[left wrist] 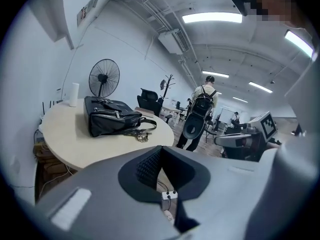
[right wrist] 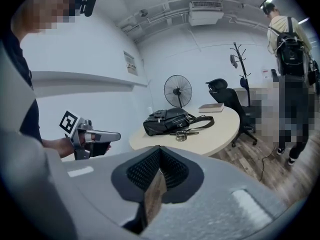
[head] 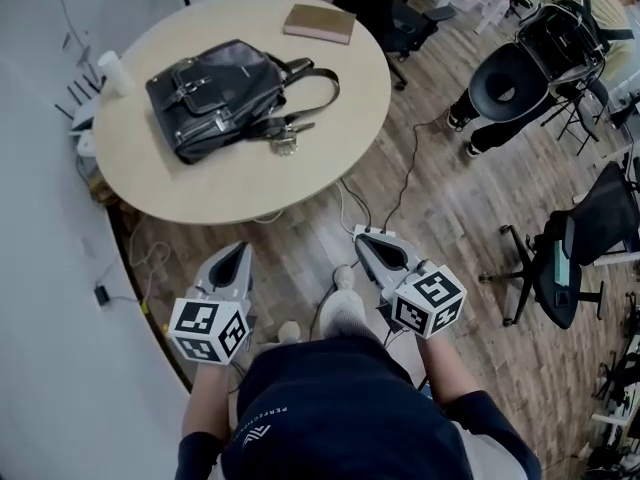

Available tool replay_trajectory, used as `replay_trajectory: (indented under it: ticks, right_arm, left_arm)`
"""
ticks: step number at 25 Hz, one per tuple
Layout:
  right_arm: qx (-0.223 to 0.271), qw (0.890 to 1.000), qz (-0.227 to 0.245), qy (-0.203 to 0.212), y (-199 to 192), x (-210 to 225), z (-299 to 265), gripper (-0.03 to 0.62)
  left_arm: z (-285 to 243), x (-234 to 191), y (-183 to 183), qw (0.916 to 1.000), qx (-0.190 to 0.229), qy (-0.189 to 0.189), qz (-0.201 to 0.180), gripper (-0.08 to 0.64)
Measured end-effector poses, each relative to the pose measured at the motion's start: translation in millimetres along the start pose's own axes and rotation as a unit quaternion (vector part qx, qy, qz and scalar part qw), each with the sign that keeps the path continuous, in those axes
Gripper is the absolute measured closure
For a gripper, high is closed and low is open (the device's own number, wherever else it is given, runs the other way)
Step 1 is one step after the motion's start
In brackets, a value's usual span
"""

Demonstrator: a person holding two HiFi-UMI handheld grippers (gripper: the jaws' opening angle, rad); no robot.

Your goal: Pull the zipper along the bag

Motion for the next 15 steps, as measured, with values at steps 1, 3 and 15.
replay_trajectory:
  ticks: [1, 3, 15]
  right_arm:
    - [-0.003, 1.0, 0.012, 0.01, 6, 10, -4, 0.589]
    - [-0.009, 0.999, 0.032, 0.029, 17, 32, -11, 0.589]
    - [-0.026, 0.987, 0.074, 0.138, 68, 137, -52, 0.588]
  left_arm:
    - [-9, 3, 3, 1.0, 0.002, 0.008, 0.002, 0.547]
    - [-28, 11, 10, 0.9998, 0.004, 0.021, 0.002, 0.546]
    - [-113, 42, 44, 0.9945, 0.011, 0.104, 0.001, 0.545]
Point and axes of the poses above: the fingertips, and each gripper's own axes: z backward along the fingers, x to its right, y out of its top, the point moved 7 cm from there along z, backward along the fingers, and after that the axes turned 2 degrees about -x, right-handed, at the moved point
